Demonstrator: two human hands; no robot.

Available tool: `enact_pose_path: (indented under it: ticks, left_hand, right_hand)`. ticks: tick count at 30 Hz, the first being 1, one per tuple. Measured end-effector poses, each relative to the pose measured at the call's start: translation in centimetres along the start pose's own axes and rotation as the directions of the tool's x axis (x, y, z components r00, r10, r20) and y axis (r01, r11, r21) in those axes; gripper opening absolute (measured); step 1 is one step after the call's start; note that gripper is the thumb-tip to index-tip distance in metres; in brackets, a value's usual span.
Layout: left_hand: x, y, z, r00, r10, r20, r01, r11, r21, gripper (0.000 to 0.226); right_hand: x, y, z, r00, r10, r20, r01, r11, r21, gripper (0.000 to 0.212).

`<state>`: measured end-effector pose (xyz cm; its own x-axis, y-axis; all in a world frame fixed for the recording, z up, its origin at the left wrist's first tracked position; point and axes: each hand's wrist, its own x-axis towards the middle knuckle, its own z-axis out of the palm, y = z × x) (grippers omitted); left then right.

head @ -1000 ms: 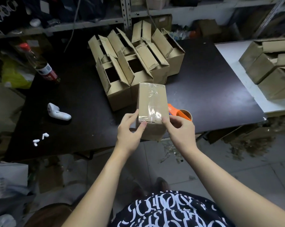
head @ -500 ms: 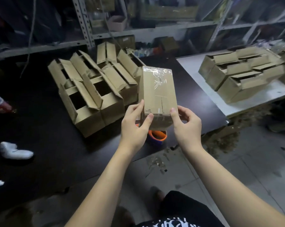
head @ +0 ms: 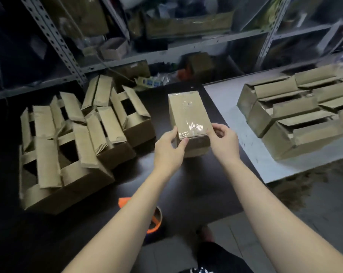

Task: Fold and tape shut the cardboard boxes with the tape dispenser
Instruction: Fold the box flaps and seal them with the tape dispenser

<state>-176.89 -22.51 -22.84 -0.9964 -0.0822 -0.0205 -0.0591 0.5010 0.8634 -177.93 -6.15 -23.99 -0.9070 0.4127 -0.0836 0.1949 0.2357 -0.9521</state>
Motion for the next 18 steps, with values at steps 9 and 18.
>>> enact_pose_path:
  ticks: [9, 18]
  left_hand:
    - [9.6, 4.0, 7.0, 0.974, -0.225, -0.019, 0.223, 0.972, -0.080, 0.055]
    - [12.0, 3.7, 8.0, 0.968, -0.248, 0.032, 0.250, 0.966, -0.065, 0.055]
  right_hand:
    - [13.0, 1.1, 0.4, 0.992, 0.098, 0.081, -0.091, 0.992, -0.085, 0.028]
    - [15.5, 0.7, 0.9, 0.995, 0.035, 0.095, -0.014, 0.979, -0.205, 0.032]
